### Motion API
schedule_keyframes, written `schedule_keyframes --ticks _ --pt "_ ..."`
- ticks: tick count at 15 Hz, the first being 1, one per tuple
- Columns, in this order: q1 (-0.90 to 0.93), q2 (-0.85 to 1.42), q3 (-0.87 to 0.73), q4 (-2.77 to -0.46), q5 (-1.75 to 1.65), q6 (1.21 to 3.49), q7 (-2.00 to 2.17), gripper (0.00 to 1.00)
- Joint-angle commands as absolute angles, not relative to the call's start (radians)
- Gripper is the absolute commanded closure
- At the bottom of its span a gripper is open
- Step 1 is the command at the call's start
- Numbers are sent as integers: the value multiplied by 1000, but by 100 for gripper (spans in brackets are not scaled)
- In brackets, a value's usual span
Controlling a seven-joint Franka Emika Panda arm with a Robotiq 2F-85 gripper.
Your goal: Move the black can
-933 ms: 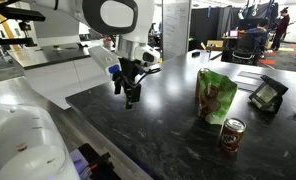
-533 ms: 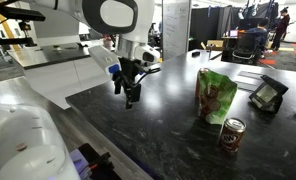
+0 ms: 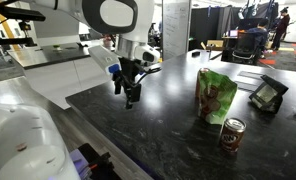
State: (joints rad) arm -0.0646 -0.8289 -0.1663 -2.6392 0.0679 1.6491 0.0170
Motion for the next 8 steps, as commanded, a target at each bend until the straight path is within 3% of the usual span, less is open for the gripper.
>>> schedule_keyframes --ticks 1,8 --pt "-124 -836 -146 -2651 -3 1640 0 0" --pt "-240 -811 -276 -2660 -338 1744 -121 0"
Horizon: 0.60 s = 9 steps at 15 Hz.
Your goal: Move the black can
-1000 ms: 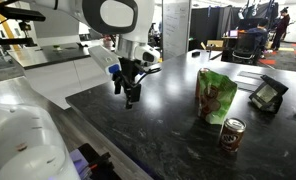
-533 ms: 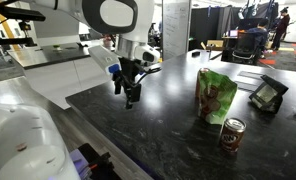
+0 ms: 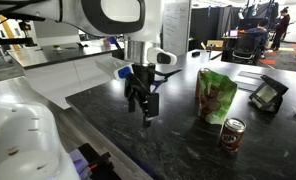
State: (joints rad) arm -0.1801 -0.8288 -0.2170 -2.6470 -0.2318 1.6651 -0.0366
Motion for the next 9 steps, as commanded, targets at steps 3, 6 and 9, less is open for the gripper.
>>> schedule_keyframes --ticks 3,6,9 --pt "-254 -816 -378 -2667 -427 1934 -204 0" --pt "-242 -809 -457 -2683 -412 2143 -303 0" --pt "-265 -815 -445 -2679 -367 2166 -335 0"
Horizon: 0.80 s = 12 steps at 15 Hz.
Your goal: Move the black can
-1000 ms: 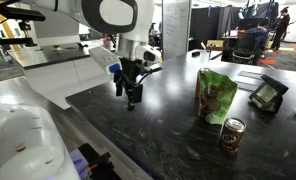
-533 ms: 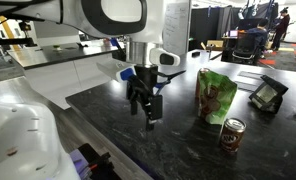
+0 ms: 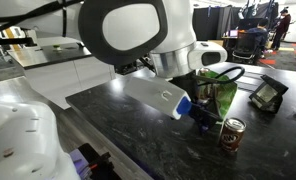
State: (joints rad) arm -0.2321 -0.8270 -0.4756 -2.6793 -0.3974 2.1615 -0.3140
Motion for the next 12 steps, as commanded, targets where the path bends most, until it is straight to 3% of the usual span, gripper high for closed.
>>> schedule_keyframes --ticks 1,12 --pt "-264 -815 -462 -2685 -359 2195 -361 0" --pt "-243 -727 -561 -2642 -360 2423 -469 0"
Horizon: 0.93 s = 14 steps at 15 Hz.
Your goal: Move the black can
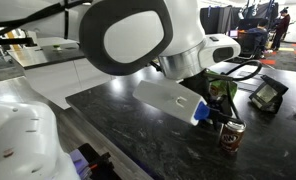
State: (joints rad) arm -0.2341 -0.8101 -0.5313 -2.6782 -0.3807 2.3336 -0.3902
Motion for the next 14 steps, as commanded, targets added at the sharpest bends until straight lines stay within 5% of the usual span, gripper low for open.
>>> schedule_keyframes --ticks 1,14 --pt "-235 -709 -578 -2635 -356 2454 -490 0" --pt "-85 -476 -685 -2586 -189 2701 -714 0"
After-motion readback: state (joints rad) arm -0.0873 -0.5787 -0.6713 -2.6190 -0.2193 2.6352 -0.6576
